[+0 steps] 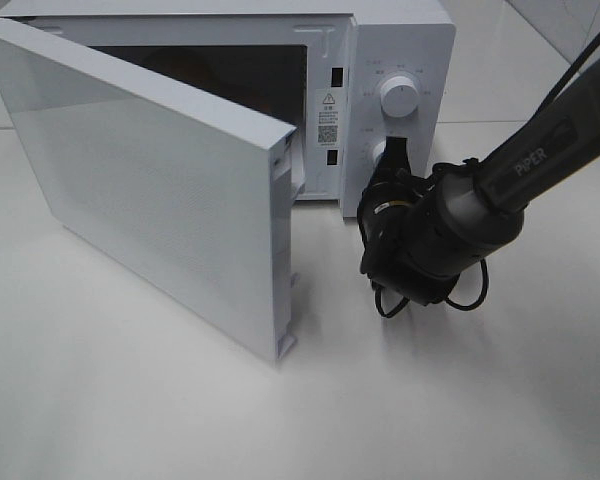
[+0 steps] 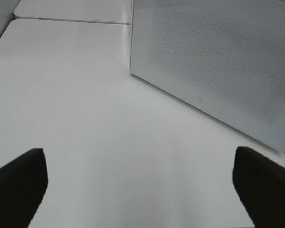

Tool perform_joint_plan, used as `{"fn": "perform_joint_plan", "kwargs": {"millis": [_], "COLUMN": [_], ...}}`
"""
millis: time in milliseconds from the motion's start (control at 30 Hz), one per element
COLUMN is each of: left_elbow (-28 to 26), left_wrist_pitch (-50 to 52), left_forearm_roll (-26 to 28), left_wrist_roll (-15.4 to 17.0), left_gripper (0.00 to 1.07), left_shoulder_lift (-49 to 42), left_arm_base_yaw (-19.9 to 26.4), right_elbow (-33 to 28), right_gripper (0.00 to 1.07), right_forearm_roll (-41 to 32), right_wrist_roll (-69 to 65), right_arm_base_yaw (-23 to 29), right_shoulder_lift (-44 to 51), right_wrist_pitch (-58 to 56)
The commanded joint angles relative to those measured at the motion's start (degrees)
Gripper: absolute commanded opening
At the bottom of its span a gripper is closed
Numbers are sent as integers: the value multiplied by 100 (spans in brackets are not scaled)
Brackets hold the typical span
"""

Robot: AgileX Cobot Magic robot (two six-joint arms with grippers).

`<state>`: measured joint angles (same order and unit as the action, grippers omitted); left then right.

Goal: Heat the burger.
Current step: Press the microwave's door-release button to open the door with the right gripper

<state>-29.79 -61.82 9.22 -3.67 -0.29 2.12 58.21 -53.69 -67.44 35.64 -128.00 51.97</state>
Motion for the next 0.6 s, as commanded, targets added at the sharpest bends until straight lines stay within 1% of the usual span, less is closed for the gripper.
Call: {"fn": "perform_joint_plan", "kwargs": {"millis": [33, 200, 300, 367, 467, 500, 567, 600], "left_elbow": [17, 17, 17, 17, 17, 17, 17, 17], "left_wrist_pitch": [57, 57, 57, 57, 57, 57, 57, 57], "left_forearm_roll": [34, 34, 40, 40, 40, 40, 40, 40], "left_wrist_roll": [11, 11, 11, 11, 11, 11, 11, 11], "left_gripper": [98, 98, 98, 98, 98, 98, 98, 98], "left_shoulder_lift": [-23, -23, -23, -23, -23, -23, -23, -23], "left_arm_base_yaw": [17, 17, 17, 17, 17, 17, 17, 17], "right_elbow": [447, 424, 281, 6, -46, -160, -229, -372], "right_gripper": [0, 0, 0, 0, 0, 0, 0, 0], "right_forearm_roll": [659, 796, 768, 802, 825, 894, 917, 917], "right_wrist_roll": [29, 23, 23, 17, 11, 0, 0, 0], "right_arm_base_yaw": [-361, -350, -286, -281, -281, -281, -281, -281], "right_shoulder_lift": [63, 120, 201, 332, 372, 447, 498, 602], "right_wrist_pitch": [819, 481, 407, 195, 86, -143, -212, -298]}}
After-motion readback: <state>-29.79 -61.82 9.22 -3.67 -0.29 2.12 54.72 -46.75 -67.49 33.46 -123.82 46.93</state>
